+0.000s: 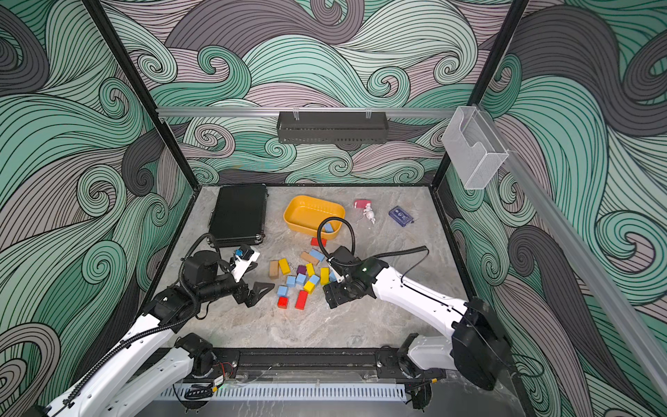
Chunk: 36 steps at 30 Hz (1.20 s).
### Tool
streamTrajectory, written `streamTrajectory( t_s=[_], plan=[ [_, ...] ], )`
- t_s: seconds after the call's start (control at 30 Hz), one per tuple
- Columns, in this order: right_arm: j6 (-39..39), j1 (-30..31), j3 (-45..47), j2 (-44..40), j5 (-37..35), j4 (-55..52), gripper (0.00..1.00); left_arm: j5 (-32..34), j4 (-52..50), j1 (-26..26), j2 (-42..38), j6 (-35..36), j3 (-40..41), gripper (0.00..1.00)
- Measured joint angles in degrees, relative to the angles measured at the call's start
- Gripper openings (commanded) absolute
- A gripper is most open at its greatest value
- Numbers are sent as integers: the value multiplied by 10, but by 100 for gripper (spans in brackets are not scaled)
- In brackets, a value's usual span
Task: Pick out the blue building blocks
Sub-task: Pick up the building block from the center of the board.
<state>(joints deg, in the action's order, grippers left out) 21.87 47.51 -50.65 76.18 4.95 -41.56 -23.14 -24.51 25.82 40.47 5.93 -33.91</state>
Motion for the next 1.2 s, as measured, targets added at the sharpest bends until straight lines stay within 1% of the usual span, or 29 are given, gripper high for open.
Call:
streamTrajectory(
  t_s=[0.2, 0.5, 0.87, 1.2],
  plan=[
    [-5, 5, 0, 49, 2, 23, 76, 11, 21, 10, 24, 0, 10, 99],
    [-16, 8, -2, 99, 3, 42, 68, 35, 34, 11, 28, 2, 18, 99],
    [-29, 12, -23, 145, 0, 52, 61, 61, 35, 11, 28, 5, 19, 99],
    [-42, 12, -40, 177, -5, 56, 51, 88, 38, 12, 20, 5, 20, 99]
  ],
)
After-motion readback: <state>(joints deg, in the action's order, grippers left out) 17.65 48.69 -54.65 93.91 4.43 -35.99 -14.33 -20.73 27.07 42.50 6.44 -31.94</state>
